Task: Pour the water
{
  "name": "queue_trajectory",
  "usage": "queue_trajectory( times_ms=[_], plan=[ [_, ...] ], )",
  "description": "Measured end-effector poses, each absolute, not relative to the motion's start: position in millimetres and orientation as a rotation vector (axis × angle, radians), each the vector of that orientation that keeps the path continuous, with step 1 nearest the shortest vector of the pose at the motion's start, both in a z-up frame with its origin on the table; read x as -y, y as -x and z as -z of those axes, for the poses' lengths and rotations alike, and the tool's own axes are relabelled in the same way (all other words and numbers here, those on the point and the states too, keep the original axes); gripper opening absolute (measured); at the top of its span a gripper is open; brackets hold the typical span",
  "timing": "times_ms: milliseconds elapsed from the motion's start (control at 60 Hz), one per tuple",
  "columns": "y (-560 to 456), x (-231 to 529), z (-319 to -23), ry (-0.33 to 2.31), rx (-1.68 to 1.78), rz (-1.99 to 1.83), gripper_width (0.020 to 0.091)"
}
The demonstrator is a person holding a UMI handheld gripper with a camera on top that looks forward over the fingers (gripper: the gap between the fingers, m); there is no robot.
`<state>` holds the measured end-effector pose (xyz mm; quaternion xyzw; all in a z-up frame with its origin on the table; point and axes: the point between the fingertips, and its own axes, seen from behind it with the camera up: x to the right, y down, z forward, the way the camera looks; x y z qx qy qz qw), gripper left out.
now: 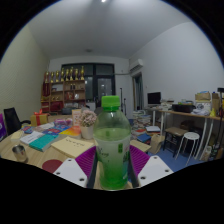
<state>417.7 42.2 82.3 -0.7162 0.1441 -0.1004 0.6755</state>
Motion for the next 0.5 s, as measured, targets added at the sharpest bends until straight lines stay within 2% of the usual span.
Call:
queue_trajectory(
  times_ms=[33,50,83,100,133,150,217,250,333,500],
  plan=[
    [-412.0,-47.7,-82.4,1.600,-0.326,0.236,0.0520],
    [-412.4,-47.7,-82.3,1.597,-0.327,0.236,0.0477],
    [-412.5,-47.3,-82.6,1.594,-0.328,0.234,0.0481],
    [-412.3,-47.1,-82.5,1.597,-0.329,0.233,0.0449],
    [-412.2,-45.8,-82.3,1.604,-0.337,0.230,0.0460],
    [-412.5,-44.8,-81.9,1.609,-0.340,0.229,0.0412],
    [-416.1,-33.7,-83.4,1.638,-0.339,0.252,0.0361],
    [-405.5,-36.9,-84.7,1.638,-0.320,0.292,0.0359],
    [-382.6,-33.0,-108.9,1.643,-0.198,0.397,0.0361],
    [-314.5,-40.0,-176.9,1.622,0.204,0.724,0.0358]
  ],
)
